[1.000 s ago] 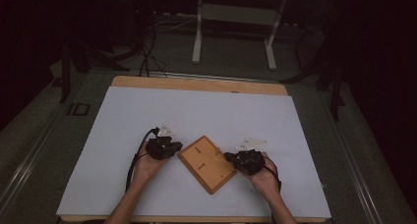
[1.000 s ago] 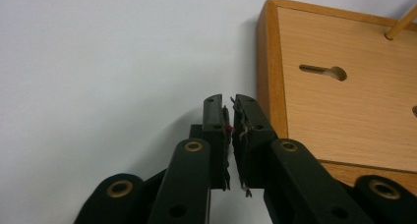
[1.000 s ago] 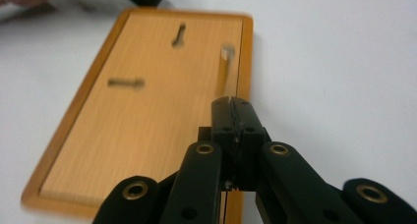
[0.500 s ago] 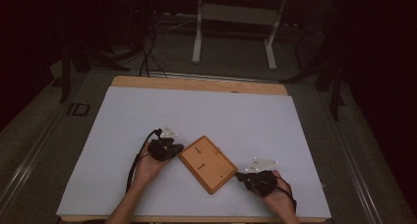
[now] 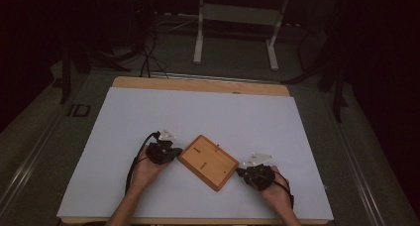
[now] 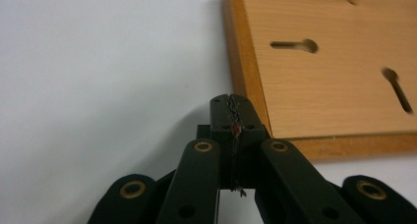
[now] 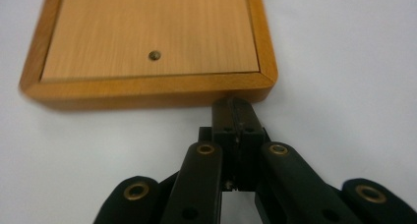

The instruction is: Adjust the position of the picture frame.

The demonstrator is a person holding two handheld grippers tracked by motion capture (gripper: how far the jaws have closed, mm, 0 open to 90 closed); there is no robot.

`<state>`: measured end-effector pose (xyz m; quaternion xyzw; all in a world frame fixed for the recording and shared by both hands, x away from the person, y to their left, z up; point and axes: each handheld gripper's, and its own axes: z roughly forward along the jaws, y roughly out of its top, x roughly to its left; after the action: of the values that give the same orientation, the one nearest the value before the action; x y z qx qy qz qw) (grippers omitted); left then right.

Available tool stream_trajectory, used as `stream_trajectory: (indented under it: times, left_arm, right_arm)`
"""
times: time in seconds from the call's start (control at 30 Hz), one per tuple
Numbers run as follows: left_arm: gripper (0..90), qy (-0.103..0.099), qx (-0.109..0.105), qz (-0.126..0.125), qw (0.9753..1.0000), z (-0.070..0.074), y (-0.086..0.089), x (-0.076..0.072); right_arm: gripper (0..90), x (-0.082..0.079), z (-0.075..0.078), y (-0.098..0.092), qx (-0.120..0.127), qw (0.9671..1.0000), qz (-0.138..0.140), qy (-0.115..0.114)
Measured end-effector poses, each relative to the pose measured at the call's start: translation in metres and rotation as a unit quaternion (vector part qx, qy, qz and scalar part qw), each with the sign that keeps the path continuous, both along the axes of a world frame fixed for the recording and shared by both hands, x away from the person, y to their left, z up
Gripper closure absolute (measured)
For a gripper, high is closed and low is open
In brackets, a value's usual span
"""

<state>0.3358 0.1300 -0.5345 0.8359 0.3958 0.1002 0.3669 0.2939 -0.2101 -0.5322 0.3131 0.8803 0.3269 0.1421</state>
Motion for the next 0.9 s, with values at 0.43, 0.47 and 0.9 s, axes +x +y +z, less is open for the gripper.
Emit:
stream_trajectory:
  times: [0.43,0.47,0.9]
  left_arm:
    - [90.0,0.019,0.009,0.009,0.9997,0.001,0.006,-0.023]
    - [90.0,0.021,0.007,0.01,0.9997,0.001,0.006,-0.024]
    - [90.0,0.025,0.008,-0.001,0.9996,0.0,0.001,-0.035]
  right_arm:
    - [90.0,0.044,-0.001,0.01,0.015,0.9996,-0.023,0.001]
    - [90.0,0.045,-0.001,0.01,0.017,0.9995,-0.025,0.002]
    - [90.0,0.059,-0.005,0.007,0.051,0.998,-0.037,0.006]
